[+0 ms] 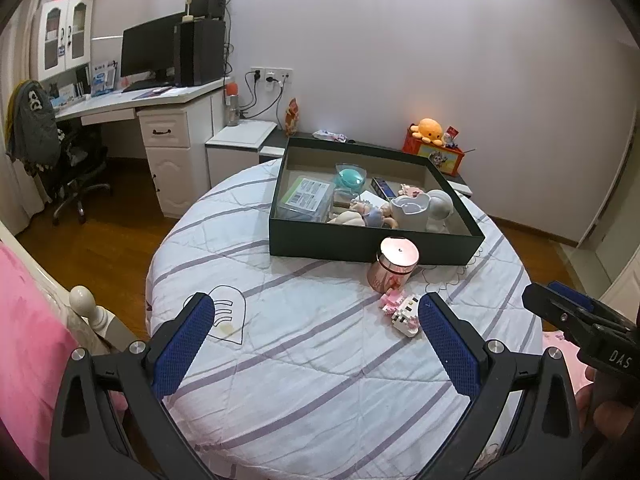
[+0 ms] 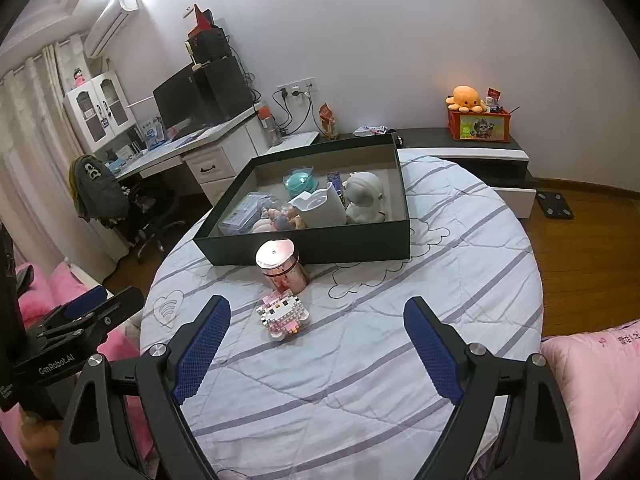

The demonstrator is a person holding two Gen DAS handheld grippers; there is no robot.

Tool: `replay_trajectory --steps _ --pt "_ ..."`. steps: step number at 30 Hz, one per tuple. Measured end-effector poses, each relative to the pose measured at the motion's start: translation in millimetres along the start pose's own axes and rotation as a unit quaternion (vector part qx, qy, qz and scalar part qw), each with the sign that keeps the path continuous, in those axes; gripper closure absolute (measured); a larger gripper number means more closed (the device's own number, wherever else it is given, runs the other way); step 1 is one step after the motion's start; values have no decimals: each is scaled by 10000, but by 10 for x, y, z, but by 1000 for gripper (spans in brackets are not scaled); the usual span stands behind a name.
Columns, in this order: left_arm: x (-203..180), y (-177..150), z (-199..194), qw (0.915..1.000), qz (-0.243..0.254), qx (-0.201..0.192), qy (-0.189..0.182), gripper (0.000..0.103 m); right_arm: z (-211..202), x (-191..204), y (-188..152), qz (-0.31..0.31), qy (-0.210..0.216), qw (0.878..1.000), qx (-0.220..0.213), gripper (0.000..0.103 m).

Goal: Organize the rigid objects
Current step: 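Withdraw both grippers toward the rose-gold jar and Hello Kitty figure, then grasp the Hello Kitty block figure with the right gripper while the left grasps the rose-gold jar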

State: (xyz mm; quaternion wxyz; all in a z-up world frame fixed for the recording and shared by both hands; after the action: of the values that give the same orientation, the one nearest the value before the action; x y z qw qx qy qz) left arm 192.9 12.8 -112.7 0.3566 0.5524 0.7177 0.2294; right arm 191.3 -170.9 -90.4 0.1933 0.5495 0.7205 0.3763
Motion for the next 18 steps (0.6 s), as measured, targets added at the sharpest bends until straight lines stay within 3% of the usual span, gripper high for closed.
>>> replay_trajectory --steps 6,18 --pt "9 -29 101 10000 -7 91 26 0 107 36 -65 -69 8 9999 156 13" --pt "139 -66 496 9992 -39 363 161 0 766 225 -249 -443 220 9955 806 13"
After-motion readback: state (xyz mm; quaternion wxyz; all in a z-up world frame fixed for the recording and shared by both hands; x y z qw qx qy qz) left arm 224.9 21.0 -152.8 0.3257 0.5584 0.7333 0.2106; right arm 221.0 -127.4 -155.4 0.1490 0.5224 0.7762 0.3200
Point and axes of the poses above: each gripper's, at about its wrist camera, not at the fingertips, and z roughly the way its jaws point, x to its left, y to its top, the point moved 10 cm from there along z, roughly the way its jaws point, and after that the axes turned 10 degrees about -z, right-handed, at the moved point
